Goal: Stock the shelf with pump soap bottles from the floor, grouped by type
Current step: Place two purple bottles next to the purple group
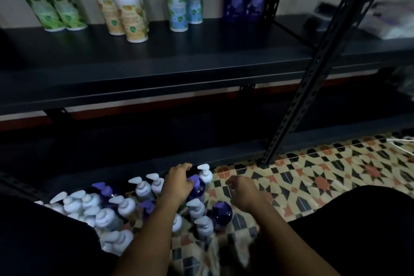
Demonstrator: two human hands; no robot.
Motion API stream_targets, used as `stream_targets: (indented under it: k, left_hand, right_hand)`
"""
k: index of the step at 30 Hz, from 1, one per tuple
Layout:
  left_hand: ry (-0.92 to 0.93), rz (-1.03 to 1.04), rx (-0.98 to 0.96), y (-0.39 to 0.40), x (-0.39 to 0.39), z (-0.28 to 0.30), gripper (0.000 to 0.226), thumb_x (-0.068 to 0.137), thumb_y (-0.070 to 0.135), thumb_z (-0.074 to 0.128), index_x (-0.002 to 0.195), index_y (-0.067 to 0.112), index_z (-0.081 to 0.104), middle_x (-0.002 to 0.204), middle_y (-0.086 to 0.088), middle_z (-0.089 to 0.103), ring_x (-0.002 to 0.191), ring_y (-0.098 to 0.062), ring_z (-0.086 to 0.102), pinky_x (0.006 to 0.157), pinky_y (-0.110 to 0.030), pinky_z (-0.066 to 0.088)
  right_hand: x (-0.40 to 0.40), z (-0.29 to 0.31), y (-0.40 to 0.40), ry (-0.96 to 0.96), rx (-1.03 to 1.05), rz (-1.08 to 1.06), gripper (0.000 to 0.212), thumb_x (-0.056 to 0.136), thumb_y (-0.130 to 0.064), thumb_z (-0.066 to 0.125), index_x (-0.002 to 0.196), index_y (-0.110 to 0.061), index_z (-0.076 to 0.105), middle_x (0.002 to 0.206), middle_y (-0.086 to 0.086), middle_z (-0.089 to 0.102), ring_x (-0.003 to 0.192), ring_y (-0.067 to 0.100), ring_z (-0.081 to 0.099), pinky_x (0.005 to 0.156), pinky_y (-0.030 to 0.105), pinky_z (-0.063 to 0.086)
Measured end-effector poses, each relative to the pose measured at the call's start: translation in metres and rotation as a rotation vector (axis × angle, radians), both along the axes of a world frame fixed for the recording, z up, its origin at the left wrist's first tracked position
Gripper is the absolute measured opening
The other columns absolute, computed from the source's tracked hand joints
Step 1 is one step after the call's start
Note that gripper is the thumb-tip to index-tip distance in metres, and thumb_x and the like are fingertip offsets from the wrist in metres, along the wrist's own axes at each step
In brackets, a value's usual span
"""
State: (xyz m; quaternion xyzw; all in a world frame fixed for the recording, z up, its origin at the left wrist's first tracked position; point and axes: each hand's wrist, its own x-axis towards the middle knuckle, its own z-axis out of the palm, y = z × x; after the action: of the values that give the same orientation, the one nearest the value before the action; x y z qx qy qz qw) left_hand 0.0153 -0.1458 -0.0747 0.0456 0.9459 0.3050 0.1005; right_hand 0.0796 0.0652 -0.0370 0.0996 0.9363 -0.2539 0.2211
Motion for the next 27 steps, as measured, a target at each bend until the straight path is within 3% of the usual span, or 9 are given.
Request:
stream_targets:
  k: [3,6,11,15,17,22,27]
  left_hand:
    - [-0.015,-0.014,-0.095,0.007,-0.001,-0.021,0.049,0.087,0.010,0.072,0.136,0.015,0.065,0.131,-0.008,0.068,0.124,-0.030,0.061,0.103,-0.040,0.050]
    - [0.008,-0.044,-0.194,0.013,-0.009,-0.039,0.041,0.081,0.012,0.070,0.121,0.019,0.069,0.117,-0.008,0.072,0.113,-0.035,0.065,0.091,-0.041,0.054]
    - [-0.022,-0.083,-0.306,0.015,-0.017,-0.053,0.022,0.083,0.022,0.072,0.103,0.025,0.065,0.099,-0.002,0.073,0.095,-0.031,0.070,0.078,-0.038,0.056]
    - [-0.056,-0.054,-0.277,0.014,-0.027,-0.063,0.023,0.076,0.034,0.082,0.090,0.022,0.068,0.087,0.001,0.072,0.085,-0.028,0.069,0.071,-0.038,0.055]
    - [-0.073,-0.033,-0.242,0.012,-0.031,-0.067,0.025,0.071,0.036,0.086,0.085,0.021,0.070,0.084,0.002,0.071,0.082,-0.027,0.069,0.068,-0.036,0.052]
    - [-0.070,-0.016,-0.166,0.007,-0.033,-0.074,0.032,0.064,0.038,0.095,0.083,0.022,0.074,0.085,0.006,0.067,0.078,-0.023,0.065,0.066,-0.036,0.051]
    - [-0.050,0.024,-0.072,0.007,-0.030,-0.078,0.032,0.061,0.034,0.097,0.083,0.024,0.076,0.087,0.010,0.067,0.077,-0.018,0.064,0.066,-0.035,0.052]
  right_hand:
    - [0.004,-0.035,0.006,-0.106,-0.010,-0.012,0.050,0.086,-0.005,0.076,0.133,-0.012,0.062,0.132,0.007,0.063,0.117,0.020,0.062,0.082,0.020,0.050]
    - [0.007,-0.062,0.008,-0.151,-0.039,-0.046,0.054,0.077,-0.006,0.085,0.128,-0.012,0.068,0.128,0.010,0.068,0.116,0.021,0.065,0.094,0.026,0.055]
    - [0.015,-0.089,0.010,-0.054,-0.112,-0.049,0.041,0.067,-0.007,0.088,0.105,-0.016,0.077,0.107,0.001,0.073,0.097,0.018,0.068,0.080,0.025,0.053]
    - [0.016,-0.107,0.016,0.038,-0.234,-0.109,0.043,0.054,-0.016,0.094,0.094,-0.021,0.078,0.087,-0.010,0.069,0.079,0.009,0.061,0.062,0.010,0.038]
    - [0.017,-0.113,0.018,0.076,-0.281,-0.117,0.043,0.052,-0.019,0.095,0.092,-0.024,0.079,0.088,-0.008,0.068,0.078,0.009,0.058,0.063,0.007,0.036]
    - [0.023,-0.126,0.016,0.156,-0.422,-0.201,0.058,0.045,-0.017,0.100,0.085,-0.048,0.072,0.097,-0.005,0.072,0.090,0.009,0.062,0.075,0.010,0.042]
    - [0.026,-0.132,0.012,0.102,-0.632,-0.317,0.058,0.052,0.012,0.093,0.105,-0.008,0.080,0.098,-0.009,0.074,0.085,-0.015,0.066,0.076,0.005,0.047]
